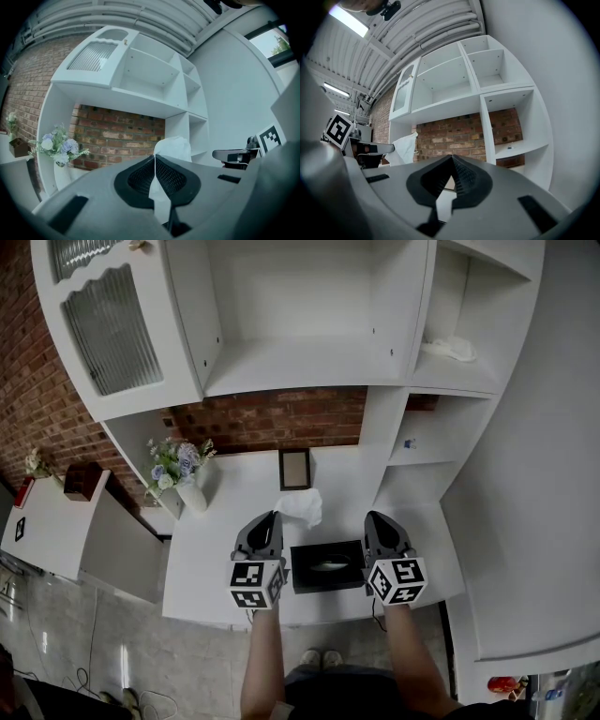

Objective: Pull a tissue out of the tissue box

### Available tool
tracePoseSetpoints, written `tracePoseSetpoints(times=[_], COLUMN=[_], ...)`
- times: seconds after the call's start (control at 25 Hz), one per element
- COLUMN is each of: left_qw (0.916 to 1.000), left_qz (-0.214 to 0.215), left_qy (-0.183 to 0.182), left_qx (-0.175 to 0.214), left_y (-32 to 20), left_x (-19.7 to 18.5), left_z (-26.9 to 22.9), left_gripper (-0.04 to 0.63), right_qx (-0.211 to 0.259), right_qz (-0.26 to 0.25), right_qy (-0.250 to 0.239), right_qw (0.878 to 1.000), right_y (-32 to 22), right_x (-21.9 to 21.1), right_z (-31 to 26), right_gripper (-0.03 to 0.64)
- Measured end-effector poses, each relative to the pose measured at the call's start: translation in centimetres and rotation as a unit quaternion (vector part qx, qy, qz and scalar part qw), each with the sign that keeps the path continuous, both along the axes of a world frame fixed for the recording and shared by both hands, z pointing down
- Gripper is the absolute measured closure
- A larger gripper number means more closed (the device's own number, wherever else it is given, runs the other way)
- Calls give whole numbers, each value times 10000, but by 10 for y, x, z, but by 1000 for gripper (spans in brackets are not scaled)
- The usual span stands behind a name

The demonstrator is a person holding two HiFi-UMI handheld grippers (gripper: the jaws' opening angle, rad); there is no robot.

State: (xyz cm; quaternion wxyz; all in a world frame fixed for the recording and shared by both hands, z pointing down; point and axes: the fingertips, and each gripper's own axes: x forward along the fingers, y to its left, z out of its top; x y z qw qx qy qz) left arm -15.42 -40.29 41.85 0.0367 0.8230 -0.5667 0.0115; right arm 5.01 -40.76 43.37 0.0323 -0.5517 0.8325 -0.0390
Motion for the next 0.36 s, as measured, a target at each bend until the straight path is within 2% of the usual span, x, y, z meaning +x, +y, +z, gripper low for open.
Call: tracePoseSetpoints(times=[0.36], left_qw=[10000], left_qz=[-5], left_qy=[-7], left_qx=[-4], left_y=[0], left_x=[-3], left_z=[4], left_gripper=[583], right_qx=[1], right_qz=[-1], right_qy=[43], right_qw=[10000], right_y=[1], right_x=[-4], right_z=[1], right_gripper=[618])
